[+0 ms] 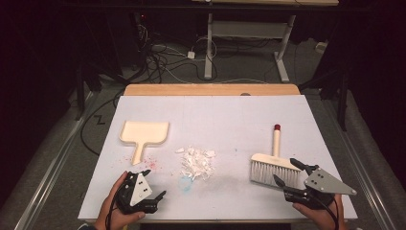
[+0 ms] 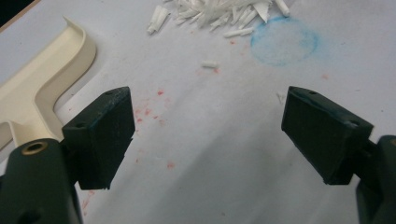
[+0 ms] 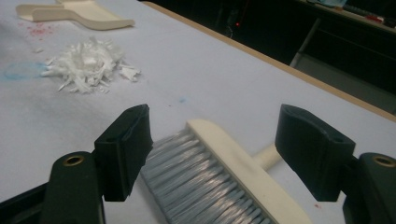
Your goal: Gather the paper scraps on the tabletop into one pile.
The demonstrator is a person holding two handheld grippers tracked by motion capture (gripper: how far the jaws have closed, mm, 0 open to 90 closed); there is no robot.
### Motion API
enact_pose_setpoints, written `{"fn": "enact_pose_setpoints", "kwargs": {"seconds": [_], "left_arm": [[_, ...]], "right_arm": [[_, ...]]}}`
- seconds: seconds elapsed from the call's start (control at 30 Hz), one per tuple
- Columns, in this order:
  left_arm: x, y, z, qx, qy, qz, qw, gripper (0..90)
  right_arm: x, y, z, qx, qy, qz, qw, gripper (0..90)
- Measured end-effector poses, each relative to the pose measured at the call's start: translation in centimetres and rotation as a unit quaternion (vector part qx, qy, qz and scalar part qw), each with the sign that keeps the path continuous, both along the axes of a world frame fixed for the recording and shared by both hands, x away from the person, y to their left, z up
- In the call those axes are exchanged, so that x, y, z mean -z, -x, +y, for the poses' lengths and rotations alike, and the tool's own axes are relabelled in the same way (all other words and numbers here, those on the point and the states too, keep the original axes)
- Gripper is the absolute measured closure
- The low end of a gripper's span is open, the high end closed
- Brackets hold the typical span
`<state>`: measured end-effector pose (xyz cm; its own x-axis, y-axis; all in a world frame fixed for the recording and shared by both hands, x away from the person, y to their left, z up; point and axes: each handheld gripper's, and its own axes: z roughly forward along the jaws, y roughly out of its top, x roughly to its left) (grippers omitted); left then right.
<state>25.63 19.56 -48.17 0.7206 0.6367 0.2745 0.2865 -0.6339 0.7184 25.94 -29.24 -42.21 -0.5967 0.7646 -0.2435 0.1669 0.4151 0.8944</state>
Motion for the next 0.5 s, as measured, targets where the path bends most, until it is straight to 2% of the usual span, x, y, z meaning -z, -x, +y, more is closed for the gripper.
{"fn": "enact_pose_setpoints", "kwargs": {"seconds": [0.17, 0.5], "left_arm": [[0.03, -0.08, -0.12, 0.002, -0.001, 0.002, 1.0000, 16.2], [-0.01, -0.21, -0.16, 0.000, 0.000, 0.003, 1.0000, 16.3]], "right_arm": [[0.06, -0.08, -0.21, 0.004, -0.007, 0.000, 1.0000, 27.6], [0.17, -0.06, 0.33, -0.001, 0.008, -0.001, 1.0000, 27.1]]}}
